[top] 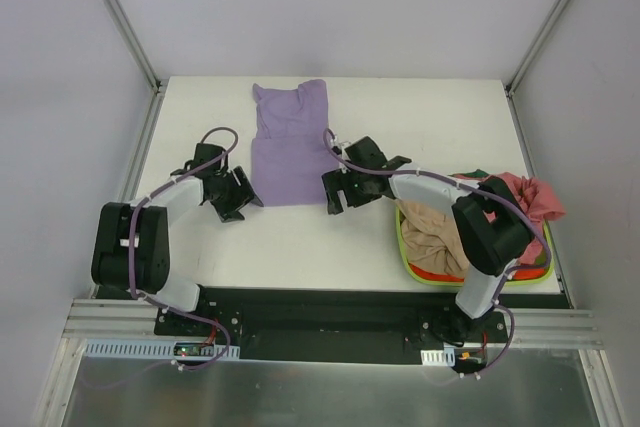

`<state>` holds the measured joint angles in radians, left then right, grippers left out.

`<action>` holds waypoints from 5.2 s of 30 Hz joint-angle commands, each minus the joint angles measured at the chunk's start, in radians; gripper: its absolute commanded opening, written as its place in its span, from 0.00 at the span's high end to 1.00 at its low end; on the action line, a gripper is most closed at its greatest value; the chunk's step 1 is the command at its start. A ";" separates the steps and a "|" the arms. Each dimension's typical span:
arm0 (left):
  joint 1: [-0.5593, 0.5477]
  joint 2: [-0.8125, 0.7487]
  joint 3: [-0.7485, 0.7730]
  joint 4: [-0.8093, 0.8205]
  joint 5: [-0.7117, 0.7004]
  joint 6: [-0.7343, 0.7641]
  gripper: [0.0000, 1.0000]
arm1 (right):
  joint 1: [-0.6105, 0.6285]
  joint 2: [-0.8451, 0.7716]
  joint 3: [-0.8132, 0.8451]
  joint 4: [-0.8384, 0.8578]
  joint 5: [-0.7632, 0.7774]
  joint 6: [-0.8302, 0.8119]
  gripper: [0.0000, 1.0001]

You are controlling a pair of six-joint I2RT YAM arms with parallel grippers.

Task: Fold and stack the t-shirts
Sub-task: Grab one side of the 2/3 rectangular tshirt with both arms, then fold the long partially folded tshirt into a neat square

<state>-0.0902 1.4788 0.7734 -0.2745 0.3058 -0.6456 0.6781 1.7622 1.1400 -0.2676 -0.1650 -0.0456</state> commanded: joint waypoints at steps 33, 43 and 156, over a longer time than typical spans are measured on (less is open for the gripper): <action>0.003 0.210 0.095 0.029 -0.028 0.026 1.00 | 0.017 0.181 0.093 0.025 0.016 -0.050 0.45; 0.001 0.143 0.026 0.078 -0.007 0.023 1.00 | 0.035 0.149 0.029 0.114 0.012 -0.048 1.00; -0.180 -0.284 0.072 0.004 -0.149 -0.028 0.01 | -0.068 -0.103 0.145 -0.252 -0.004 0.102 0.03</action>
<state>-0.2863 1.1423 0.7784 -0.2176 0.2527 -0.7139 0.6075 1.6157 1.1980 -0.4156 -0.3099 0.0578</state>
